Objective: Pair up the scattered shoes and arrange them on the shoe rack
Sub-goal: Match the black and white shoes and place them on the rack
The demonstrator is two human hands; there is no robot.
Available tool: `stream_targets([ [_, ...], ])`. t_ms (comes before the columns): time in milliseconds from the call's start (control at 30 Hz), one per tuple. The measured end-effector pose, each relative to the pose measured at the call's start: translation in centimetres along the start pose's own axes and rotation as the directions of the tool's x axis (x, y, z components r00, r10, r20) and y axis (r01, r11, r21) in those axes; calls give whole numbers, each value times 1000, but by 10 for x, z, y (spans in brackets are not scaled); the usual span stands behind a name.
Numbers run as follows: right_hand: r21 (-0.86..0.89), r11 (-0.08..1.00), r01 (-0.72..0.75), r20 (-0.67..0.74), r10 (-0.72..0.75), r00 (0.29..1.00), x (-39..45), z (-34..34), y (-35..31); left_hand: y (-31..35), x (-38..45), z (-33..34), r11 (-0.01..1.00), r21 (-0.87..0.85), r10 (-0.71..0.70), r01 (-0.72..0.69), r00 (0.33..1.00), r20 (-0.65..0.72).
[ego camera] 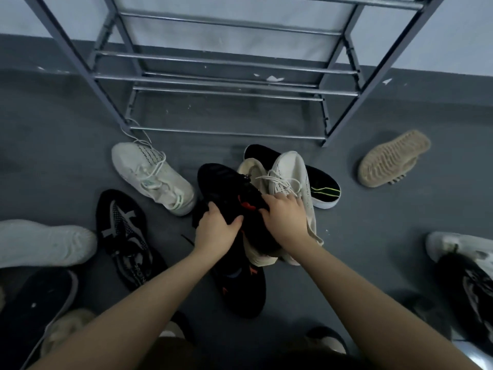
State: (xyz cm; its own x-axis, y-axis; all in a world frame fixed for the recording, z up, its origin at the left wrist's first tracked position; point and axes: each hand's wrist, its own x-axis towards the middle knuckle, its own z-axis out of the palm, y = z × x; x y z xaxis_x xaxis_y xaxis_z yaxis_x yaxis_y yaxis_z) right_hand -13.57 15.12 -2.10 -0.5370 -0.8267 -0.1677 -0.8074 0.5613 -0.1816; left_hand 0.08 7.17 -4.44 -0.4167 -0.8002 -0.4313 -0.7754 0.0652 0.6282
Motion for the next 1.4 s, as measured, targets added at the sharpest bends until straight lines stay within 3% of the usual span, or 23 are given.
stream_targets([
  [133,233,971,54,-147,-20,989,-1,3,5,0,-6,8,985,-174,-7,-6,998,-70],
  [300,383,920,86,-358,62,931,-39,-4,17,27,-27,0,958,-102,249,-267,955,-161],
  [400,408,913,-1,-409,184,894,-62,-21,49,63,-41,9,913,-129,379,-387,921,-85],
  [567,469,868,-161,-423,381,822,-104,-36,107,114,-56,67,869,-160,487,-469,867,103],
  [700,546,772,-325,-317,549,773,-129,-24,144,129,-62,119,860,-76,504,-504,821,268],
  [800,490,767,-414,-222,569,792,-138,-3,164,124,-60,147,845,91,458,-527,801,385],
  [833,461,767,-446,-162,567,808,-140,4,170,121,-59,156,798,179,463,-576,775,431],
  [933,422,760,-494,5,543,840,-143,23,188,108,-58,173,498,464,487,-732,679,549],
  [1033,387,816,-430,-151,516,843,-150,22,211,106,-59,173,380,531,535,-757,649,541],
  [1100,340,785,-518,-310,613,727,-154,15,234,112,-58,175,348,537,574,-769,627,526],
  [1200,317,622,-716,-240,783,574,-156,2,271,136,-60,186,311,449,630,-838,535,563],
  [1300,298,549,-781,-198,836,512,-155,0,295,166,-69,207,216,353,657,-910,403,637],
  [1400,259,555,-790,-234,830,507,-156,1,309,195,-76,233,140,265,661,-954,289,692],
])
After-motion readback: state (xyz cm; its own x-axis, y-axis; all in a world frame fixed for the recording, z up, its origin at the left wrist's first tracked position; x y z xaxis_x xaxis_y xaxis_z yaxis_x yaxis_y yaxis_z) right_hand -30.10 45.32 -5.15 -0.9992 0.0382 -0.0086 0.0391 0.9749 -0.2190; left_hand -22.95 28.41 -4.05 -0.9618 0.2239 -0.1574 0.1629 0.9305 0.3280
